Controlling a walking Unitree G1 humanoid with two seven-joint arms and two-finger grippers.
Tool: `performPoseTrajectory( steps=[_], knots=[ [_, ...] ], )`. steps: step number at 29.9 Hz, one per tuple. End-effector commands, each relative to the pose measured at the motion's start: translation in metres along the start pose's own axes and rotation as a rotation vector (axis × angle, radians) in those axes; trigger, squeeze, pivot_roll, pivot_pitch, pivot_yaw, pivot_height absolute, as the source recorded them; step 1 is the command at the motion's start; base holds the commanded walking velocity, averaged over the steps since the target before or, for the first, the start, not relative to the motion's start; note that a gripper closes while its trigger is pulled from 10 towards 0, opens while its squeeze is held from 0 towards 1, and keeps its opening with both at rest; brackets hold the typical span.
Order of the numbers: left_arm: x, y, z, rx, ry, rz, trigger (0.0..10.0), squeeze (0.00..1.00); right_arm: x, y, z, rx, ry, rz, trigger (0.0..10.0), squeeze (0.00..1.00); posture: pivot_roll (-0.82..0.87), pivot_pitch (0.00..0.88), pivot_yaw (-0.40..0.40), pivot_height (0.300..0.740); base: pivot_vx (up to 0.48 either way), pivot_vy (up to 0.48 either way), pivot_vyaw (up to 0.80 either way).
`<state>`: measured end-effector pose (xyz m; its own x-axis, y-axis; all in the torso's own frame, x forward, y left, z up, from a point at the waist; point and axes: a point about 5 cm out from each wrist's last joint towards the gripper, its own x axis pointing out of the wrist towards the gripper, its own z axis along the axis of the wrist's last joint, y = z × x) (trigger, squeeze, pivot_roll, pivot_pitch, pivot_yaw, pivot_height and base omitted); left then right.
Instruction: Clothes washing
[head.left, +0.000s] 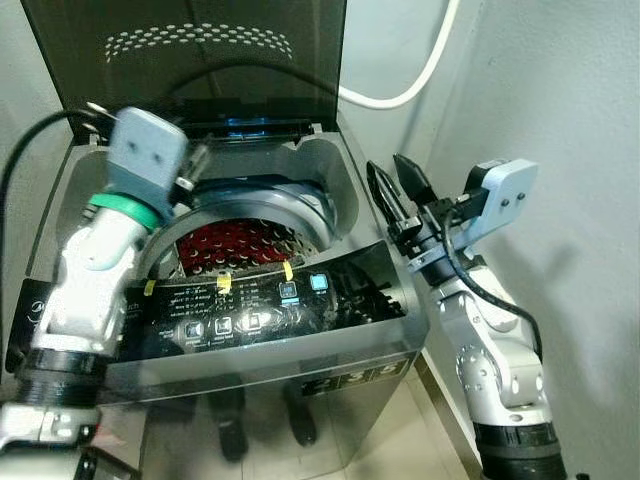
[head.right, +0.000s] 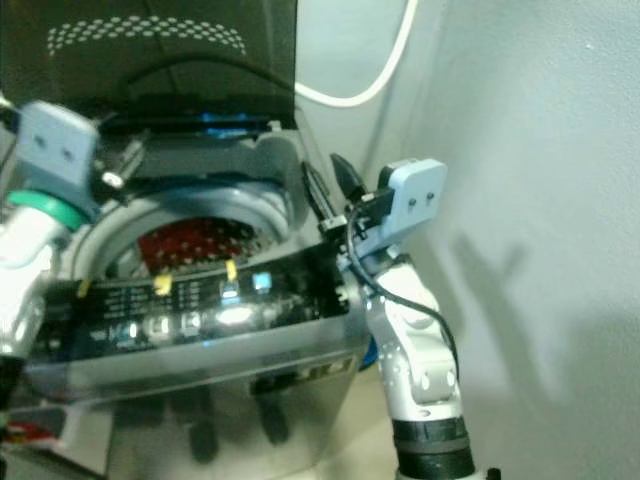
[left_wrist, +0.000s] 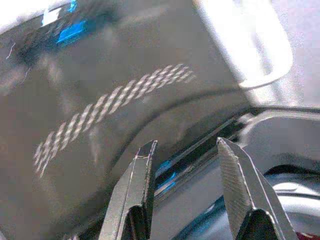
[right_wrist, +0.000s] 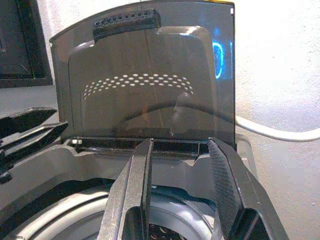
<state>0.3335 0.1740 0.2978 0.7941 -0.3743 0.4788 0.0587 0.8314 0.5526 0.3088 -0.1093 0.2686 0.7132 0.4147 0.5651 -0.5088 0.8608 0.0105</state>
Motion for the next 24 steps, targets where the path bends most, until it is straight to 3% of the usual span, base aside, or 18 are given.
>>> performPoseTrajectory(
  steps=[1, 4, 7, 9, 17, 24],
  knots=[
    [-0.002, -0.023, 0.013, 0.009, -0.064, -0.053, 10.0, 0.0, -0.004, -0.001, -0.007, 0.004, 0.024, -0.015, 10.0, 0.0, -0.01, 0.092, 0.007, 0.74, 0.0, 0.0, 0.0],
    [-0.002, -0.029, 0.018, -0.04, -0.076, -0.042, 10.0, 0.0, -0.005, -0.002, -0.008, 0.005, 0.028, -0.02, 10.0, 0.0, -0.01, 0.093, 0.006, 0.74, 0.0, 0.0, 0.0],
    [-0.001, -0.039, 0.032, -0.276, -0.097, 0.041, 10.0, 0.0, -0.009, -0.006, -0.015, -0.001, 0.047, -0.061, 10.0, 0.0, -0.01, 0.094, 0.006, 0.74, 0.0, 0.0, 0.0],
    [-0.001, -0.042, 0.036, -0.337, -0.104, 0.074, 10.0, 0.0, -0.011, -0.009, -0.018, -0.006, 0.053, -0.094, 10.0, 0.0, -0.01, 0.092, 0.005, 0.74, 0.0, 0.0, 0.0],
    [-0.012, -0.053, 0.032, -0.312, -0.084, 0.072, 10.0, 0.0, -0.016, -0.017, -0.019, -0.042, 0.052, -0.155, 10.0, 0.0, -0.02, 0.086, 0.013, 0.74, 0.0, 0.0, 0.0],
    [-0.016, -0.053, 0.023, -0.386, -0.011, 0.115, 10.0, 0.0, -0.016, -0.02, -0.019, -0.053, 0.051, -0.171, 10.0, 0.0, -0.02, 0.082, 0.013, 0.74, 0.0, 0.0, 0.0]
  ],
)
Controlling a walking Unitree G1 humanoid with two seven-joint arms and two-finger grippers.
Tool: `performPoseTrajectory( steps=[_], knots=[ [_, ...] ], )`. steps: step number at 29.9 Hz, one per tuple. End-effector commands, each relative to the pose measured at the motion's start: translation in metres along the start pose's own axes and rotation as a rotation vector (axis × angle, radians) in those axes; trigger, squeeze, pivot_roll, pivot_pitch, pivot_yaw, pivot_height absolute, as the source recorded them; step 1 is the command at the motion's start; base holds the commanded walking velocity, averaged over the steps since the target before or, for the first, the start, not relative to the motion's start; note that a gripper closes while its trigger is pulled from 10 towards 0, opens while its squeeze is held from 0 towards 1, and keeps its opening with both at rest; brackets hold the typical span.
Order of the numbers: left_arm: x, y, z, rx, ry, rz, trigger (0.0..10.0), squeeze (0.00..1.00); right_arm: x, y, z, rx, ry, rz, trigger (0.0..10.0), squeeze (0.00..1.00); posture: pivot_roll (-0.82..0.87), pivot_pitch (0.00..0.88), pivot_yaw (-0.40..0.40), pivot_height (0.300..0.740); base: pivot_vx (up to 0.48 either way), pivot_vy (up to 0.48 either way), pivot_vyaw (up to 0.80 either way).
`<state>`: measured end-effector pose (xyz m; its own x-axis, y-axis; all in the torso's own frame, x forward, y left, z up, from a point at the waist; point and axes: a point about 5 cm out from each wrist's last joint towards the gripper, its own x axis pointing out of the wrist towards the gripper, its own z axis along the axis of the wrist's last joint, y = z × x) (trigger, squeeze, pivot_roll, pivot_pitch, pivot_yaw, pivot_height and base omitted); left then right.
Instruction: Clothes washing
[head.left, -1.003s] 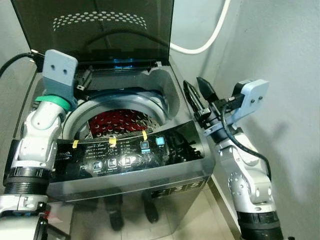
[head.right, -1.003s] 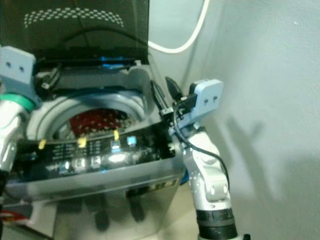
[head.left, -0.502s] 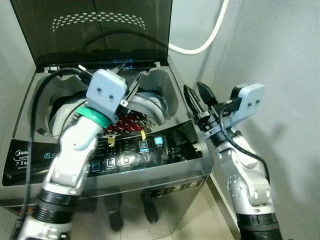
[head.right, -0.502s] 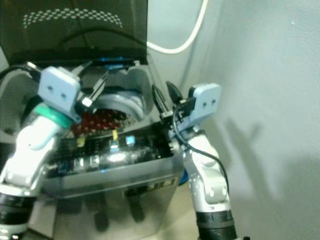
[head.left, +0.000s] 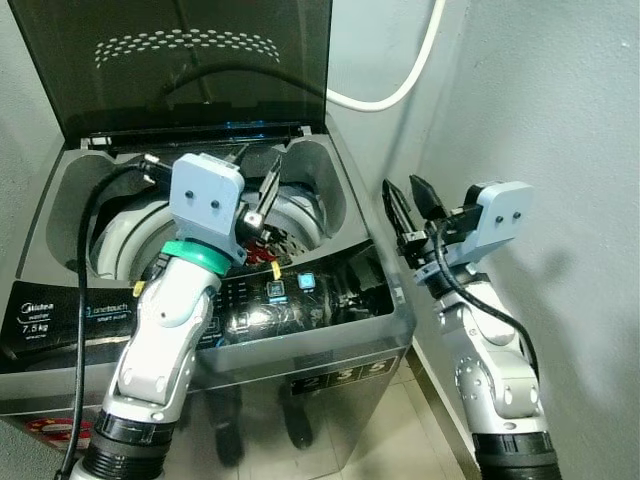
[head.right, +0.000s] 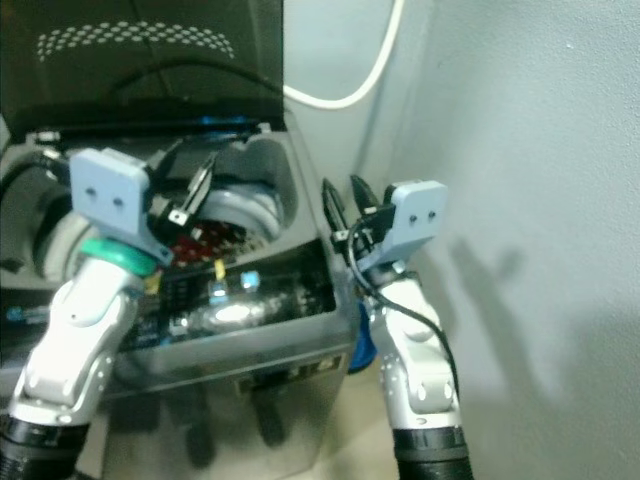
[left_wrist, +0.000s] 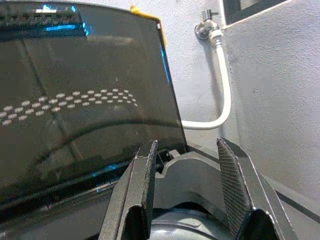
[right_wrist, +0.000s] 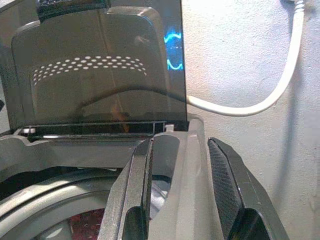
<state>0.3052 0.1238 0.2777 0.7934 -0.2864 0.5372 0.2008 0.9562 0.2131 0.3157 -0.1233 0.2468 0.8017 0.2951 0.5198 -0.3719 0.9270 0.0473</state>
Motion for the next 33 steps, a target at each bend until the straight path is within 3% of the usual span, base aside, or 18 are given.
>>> performPoseTrajectory(
  steps=[1, 21, 33],
  knots=[
    [-0.0028, 0.0029, -0.0005, -0.016, 0.016, 0.022, 10.0, 0.0, -0.0024, -0.0048, -0.0021, -0.002, 0.003, -0.025, 10.0, 0.0, -0.02, 0.077, 0.013, 0.74, 0.0, 0.0, 0.0],
    [-0.0034, 0.0105, -0.0027, -0.001, 0.041, 0.057, 10.0, 0.0, -0.0021, -0.0044, -0.0069, -0.016, 0.014, -0.023, 10.0, 0.0, -0.02, 0.071, 0.013, 0.74, 0.0, 0.0, 0.0],
    [-0.0025, 0.0103, -0.0019, 0.012, 0.043, 0.059, 10.0, 0.0, -0.0021, -0.0048, -0.0102, -0.051, 0.035, -0.023, 10.0, 0.0, -0.02, 0.076, 0.012, 0.74, -0.42, 0.0, 0.13]
  ],
)
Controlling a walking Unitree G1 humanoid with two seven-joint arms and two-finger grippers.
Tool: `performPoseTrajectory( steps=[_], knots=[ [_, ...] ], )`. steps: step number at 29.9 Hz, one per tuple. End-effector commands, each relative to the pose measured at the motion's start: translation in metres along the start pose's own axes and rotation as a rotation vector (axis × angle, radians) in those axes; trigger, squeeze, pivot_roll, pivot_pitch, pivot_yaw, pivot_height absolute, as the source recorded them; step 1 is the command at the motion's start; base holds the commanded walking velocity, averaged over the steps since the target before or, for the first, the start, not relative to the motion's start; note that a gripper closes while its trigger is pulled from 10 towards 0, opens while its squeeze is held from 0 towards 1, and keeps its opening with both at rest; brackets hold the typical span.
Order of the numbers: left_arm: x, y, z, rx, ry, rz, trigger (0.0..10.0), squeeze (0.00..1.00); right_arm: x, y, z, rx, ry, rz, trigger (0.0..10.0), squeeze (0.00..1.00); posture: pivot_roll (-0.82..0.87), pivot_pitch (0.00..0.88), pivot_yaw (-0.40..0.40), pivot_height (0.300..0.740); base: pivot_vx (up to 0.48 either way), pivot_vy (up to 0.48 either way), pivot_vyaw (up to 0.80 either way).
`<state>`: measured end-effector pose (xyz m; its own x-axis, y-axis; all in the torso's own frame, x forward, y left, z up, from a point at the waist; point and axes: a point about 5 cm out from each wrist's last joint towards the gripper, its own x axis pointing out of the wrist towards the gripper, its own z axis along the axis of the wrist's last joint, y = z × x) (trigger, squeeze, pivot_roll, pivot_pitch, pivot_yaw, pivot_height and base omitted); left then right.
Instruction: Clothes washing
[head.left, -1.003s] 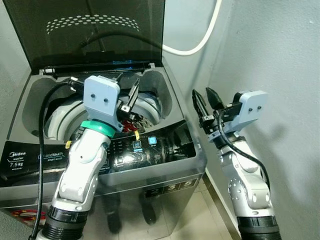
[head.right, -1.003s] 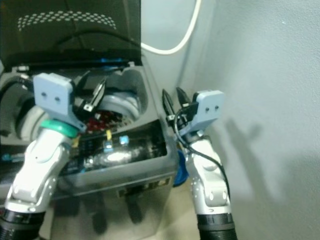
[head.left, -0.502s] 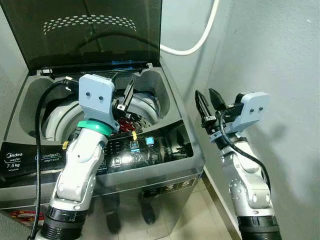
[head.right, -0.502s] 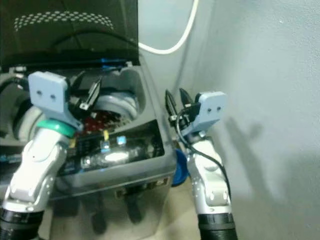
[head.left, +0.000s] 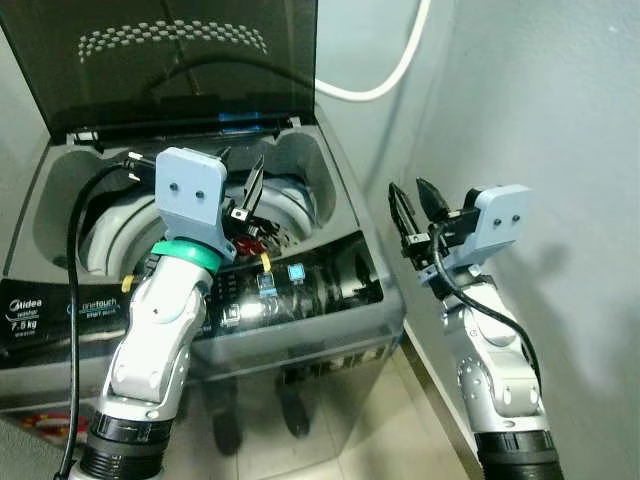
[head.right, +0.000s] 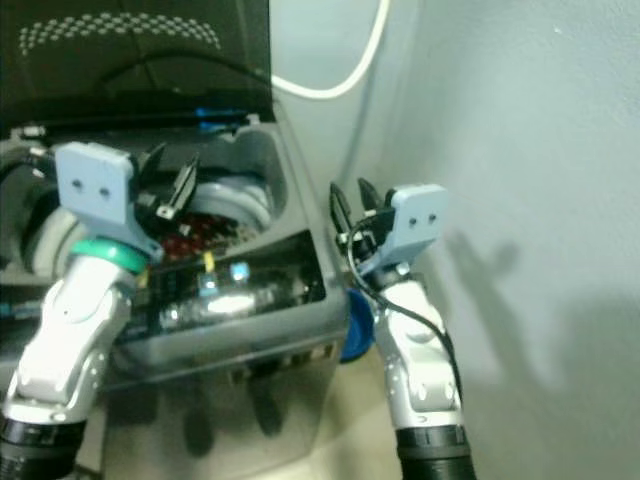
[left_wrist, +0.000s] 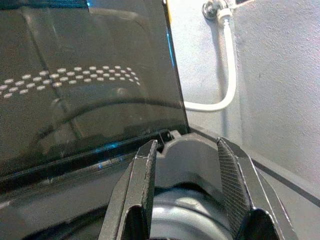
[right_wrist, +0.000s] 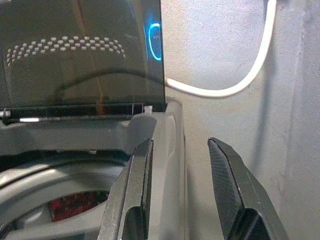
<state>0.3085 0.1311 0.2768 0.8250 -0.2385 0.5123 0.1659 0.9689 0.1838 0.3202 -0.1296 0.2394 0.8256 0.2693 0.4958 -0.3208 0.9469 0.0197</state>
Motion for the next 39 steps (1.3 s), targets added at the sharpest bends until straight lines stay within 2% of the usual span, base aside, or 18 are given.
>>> performPoseTrajectory(
  steps=[1, 7, 24, 35, 38, 39],
  knots=[
    [-0.002, 0.003, 0.001, 0.017, 0.001, 0.013, 10.0, 0.0, 0.0, 0.003, -0.003, -0.001, 0.009, 0.011, 10.0, 0.0, -0.02, 0.078, 0.011, 0.74, -0.469, 0.0, 0.8],
    [-0.002, 0.003, 0.001, 0.02, 0.0, 0.014, 10.0, 0.0, 0.0, 0.003, -0.004, -0.011, 0.015, 0.013, 10.0, 0.0, -0.02, 0.078, 0.011, 0.74, -0.441, 0.0, 0.8],
    [0.001, 0.001, 0.001, 0.024, 0.009, 0.011, 10.0, 0.0, -0.001, 0.004, -0.005, -0.012, 0.017, 0.02, 10.0, 0.0, -0.02, 0.079, 0.014, 0.74, 0.0, 0.0, 0.8],
    [0.001, 0.001, -0.001, 0.028, 0.02, 0.014, 10.0, 0.0, -0.002, 0.006, -0.005, 0.02, 0.013, 0.03, 10.0, 0.0, -0.02, 0.081, 0.015, 0.74, 0.0, 0.0, 0.0],
    [-0.001, 0.0, -0.006, 0.038, 0.049, 0.002, 10.0, 0.0, -0.003, 0.007, -0.007, 0.029, 0.021, 0.035, 10.0, 0.0, -0.02, 0.08, 0.016, 0.74, 0.0, 0.0, 0.0],
    [-0.003, -0.001, -0.012, 0.043, 0.075, -0.007, 10.0, 0.0, -0.006, 0.005, -0.014, 0.028, 0.046, 0.027, 10.0, 0.0, -0.02, 0.08, 0.016, 0.74, 0.0, 0.0, 0.0]
  ],
)
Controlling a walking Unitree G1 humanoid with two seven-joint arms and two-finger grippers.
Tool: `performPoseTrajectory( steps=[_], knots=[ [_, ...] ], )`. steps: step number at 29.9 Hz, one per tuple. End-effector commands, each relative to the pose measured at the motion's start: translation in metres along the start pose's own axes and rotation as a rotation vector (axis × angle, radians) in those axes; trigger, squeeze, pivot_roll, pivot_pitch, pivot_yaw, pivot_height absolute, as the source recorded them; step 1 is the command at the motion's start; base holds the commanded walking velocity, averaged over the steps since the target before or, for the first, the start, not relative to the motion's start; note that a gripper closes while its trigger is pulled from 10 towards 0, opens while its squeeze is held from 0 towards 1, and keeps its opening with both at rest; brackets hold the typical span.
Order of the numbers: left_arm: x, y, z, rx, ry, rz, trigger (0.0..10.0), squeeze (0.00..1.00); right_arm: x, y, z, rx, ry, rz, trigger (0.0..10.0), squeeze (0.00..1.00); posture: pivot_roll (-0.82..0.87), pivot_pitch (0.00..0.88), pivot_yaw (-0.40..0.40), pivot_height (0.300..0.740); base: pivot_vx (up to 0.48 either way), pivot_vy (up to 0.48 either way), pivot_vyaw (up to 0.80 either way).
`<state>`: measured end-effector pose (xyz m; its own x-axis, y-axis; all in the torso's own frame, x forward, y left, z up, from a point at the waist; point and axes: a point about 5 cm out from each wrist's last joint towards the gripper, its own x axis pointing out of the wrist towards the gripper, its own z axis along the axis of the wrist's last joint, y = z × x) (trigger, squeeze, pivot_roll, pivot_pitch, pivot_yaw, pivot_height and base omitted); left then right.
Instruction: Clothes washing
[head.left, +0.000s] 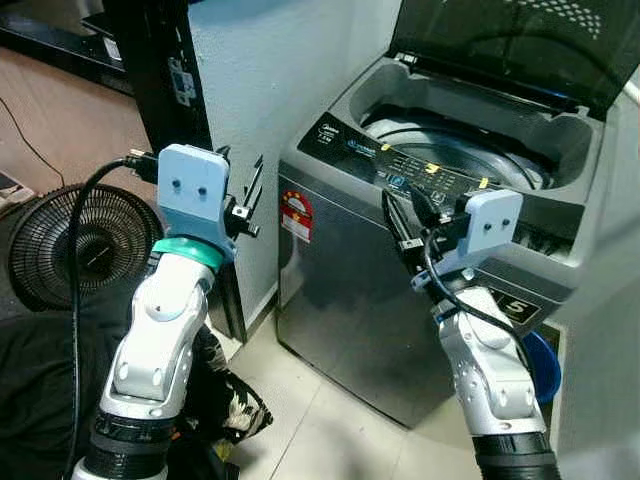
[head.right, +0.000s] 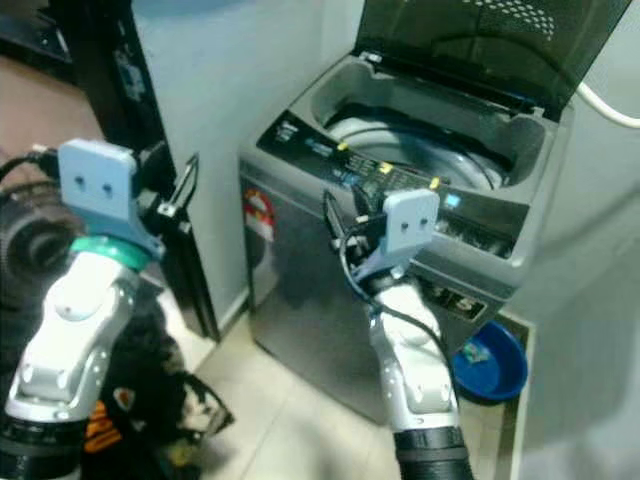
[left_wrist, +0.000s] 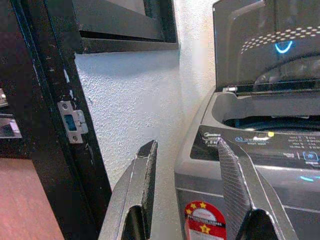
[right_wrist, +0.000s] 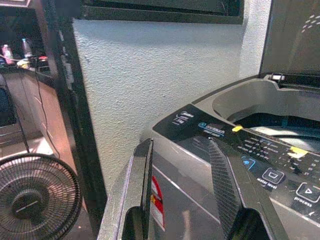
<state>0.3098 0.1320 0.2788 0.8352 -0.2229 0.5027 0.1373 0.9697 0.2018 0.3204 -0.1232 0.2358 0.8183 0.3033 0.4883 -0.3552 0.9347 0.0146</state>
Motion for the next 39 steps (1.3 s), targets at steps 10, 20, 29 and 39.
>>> performPoseTrajectory(
  steps=[10, 20, 29, 39],
  knots=[
    [-0.029, -0.005, -0.049, 0.008, 0.231, -0.07, 10.0, 0.0, -0.032, -0.014, -0.048, 0.009, 0.184, -0.096, 10.0, 0.0, -0.02, 0.074, 0.018, 0.74, 0.0, 0.0, 0.05],
    [-0.038, -0.014, -0.059, 0.022, 0.264, -0.094, 10.0, 0.0, -0.037, -0.013, -0.057, -0.002, 0.213, -0.09, 10.0, 0.0, -0.02, 0.063, 0.017, 0.74, 0.0, 0.0, 0.76],
    [-0.036, -0.019, -0.058, 0.022, 0.257, -0.104, 10.0, 0.0, -0.037, -0.013, -0.059, -0.008, 0.217, -0.082, 10.0, 0.0, -0.02, 0.058, 0.015, 0.74, 0.0, 0.0, 0.79],
    [-0.035, -0.02, -0.058, 0.027, 0.255, -0.1, 10.0, 0.0, -0.037, -0.013, -0.059, -0.011, 0.213, -0.074, 10.0, 0.0, -0.02, 0.055, 0.013, 0.74, 0.0, 0.0, 0.78]
  ],
)
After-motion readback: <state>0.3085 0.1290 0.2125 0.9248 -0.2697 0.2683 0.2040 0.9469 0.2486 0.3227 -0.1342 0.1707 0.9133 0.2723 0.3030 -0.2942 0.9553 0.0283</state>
